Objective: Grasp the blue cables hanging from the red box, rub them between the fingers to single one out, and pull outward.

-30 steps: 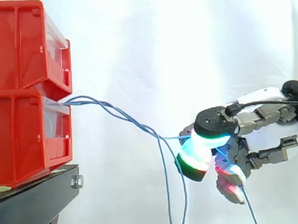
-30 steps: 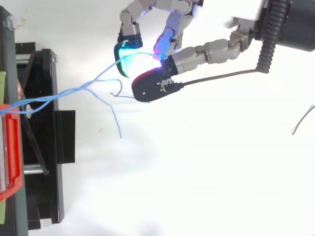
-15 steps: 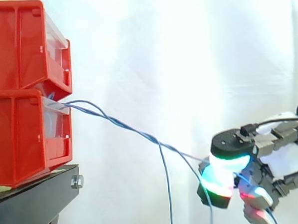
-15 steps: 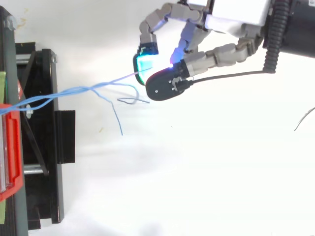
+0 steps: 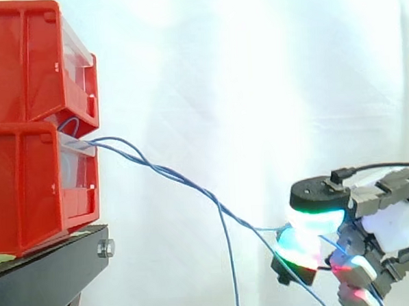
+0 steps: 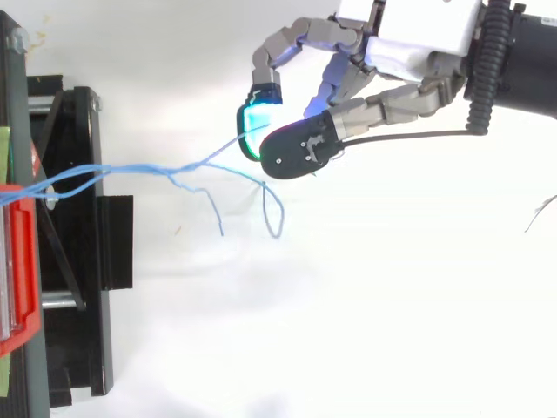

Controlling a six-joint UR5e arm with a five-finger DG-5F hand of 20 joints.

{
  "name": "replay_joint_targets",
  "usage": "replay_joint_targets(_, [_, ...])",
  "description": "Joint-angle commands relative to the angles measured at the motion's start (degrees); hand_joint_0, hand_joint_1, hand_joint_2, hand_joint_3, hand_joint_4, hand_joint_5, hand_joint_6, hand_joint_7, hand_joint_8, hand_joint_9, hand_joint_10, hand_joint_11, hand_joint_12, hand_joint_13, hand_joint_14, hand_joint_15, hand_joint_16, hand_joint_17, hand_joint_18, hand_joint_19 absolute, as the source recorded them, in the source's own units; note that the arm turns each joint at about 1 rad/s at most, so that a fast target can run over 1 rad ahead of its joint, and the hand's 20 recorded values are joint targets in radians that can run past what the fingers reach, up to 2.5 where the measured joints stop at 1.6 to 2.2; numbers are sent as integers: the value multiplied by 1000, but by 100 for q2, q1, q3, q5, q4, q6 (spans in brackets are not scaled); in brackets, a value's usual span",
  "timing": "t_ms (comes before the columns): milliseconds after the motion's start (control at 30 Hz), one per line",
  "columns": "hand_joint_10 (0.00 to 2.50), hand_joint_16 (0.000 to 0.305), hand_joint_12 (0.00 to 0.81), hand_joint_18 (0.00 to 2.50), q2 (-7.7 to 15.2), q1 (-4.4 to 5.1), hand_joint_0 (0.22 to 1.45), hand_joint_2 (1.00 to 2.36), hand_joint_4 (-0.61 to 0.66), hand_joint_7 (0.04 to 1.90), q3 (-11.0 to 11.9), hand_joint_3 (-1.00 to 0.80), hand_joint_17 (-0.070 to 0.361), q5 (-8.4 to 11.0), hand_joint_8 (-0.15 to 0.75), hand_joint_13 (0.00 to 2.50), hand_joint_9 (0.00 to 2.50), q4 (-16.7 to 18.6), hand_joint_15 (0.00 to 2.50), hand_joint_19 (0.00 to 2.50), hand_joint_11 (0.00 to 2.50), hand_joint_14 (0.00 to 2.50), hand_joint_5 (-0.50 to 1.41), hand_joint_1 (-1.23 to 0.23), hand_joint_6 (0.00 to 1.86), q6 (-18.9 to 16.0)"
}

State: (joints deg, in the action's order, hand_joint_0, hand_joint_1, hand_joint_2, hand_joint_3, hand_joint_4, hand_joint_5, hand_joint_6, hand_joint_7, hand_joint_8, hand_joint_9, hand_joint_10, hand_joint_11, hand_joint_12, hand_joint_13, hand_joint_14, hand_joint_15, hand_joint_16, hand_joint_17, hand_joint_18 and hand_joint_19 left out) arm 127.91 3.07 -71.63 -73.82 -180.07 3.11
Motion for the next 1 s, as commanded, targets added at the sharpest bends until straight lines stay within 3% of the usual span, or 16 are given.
replay_joint_targets(0, [27, 42, 302, 912, -3, 1, 552, 1003, -22, 1038, 202, -458, 95, -10, 197, 1087, 1258, -151, 945, 858, 839, 34, -83, -737, 852, 93])
replay_joint_targets(33, [26, 43, 308, 914, -3, -8, 530, 1000, -14, 1047, 396, -500, 98, -10, 203, 1092, 1260, -379, 948, 853, 843, 32, -82, -719, 841, 295])
replay_joint_targets(167, [25, 48, 330, 938, -3, -8, 475, 1000, 2, 1024, 528, -500, 108, -10, 215, 1099, 1266, -538, 924, 835, 827, 31, -79, -649, 819, 453])
replay_joint_targets(667, [24, 50, 337, 925, -3, 10, 462, 1000, 8, 1023, 536, -500, 113, 25, 230, 1105, 1274, -520, 922, 826, 804, 31, -76, -487, 800, 471])
replay_joint_targets(833, [28, 44, 311, 889, -3, 10, 528, 1000, -12, 1081, 536, -500, 100, 25, 208, 1087, 1260, -520, 935, 861, 833, 33, -80, -539, 816, 471])
replay_joint_targets(967, [23, 45, 318, 924, -3, 10, 572, 1012, -41, 1179, 536, -300, 102, 25, 215, 1108, 1283, -529, 928, 843, 839, 32, -82, -664, 842, 471])
